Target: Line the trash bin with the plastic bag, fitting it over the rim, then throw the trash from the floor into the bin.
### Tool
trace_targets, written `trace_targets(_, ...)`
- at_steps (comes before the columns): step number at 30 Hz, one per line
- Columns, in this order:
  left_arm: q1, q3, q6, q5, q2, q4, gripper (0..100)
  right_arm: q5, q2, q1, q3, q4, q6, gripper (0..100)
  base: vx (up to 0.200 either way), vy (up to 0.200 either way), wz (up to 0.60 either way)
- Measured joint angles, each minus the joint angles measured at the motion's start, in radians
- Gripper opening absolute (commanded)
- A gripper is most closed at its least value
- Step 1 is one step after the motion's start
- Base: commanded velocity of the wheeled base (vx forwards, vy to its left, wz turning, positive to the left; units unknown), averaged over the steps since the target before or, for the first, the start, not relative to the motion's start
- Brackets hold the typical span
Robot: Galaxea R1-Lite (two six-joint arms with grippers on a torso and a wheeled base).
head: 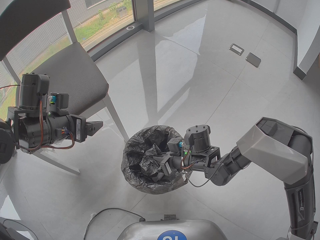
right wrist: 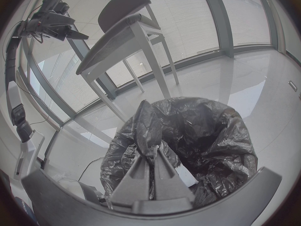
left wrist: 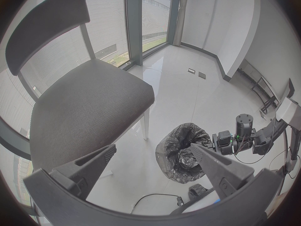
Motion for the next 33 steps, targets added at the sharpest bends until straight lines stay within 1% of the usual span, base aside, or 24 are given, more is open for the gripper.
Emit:
trace_targets(5,0.004,0.006,0.0,-0.01,-0.01,-0.001,100,0.0,0.024,-0.016,-0.013,0.004,-0.003,0,0.0,0.0,0.0)
trace_targets(6,0.004,0.006,0.0,-0.01,-0.01,-0.002,100,0.0,0.026,-0.02,-0.013,0.006,-0.004,100,0.0,0.0,0.0)
trace_targets(14,0.005,0.003,0.002,-0.02,-0.007,-0.022,100,0.0,0.03,-0.04,-0.015,0.004,-0.005,100,0.0,0.0,0.0)
trace_targets(21,0.002,-0.001,0.003,-0.021,0.0,-0.023,100,0.0,0.028,-0.042,-0.015,0.001,-0.003,100,0.0,0.0,0.0)
trace_targets(33,-0.012,-0.044,0.003,-0.021,0.044,-0.029,100,0.0,-0.042,-0.038,-0.026,0.005,-0.002,100,0.0,0.0,0.0)
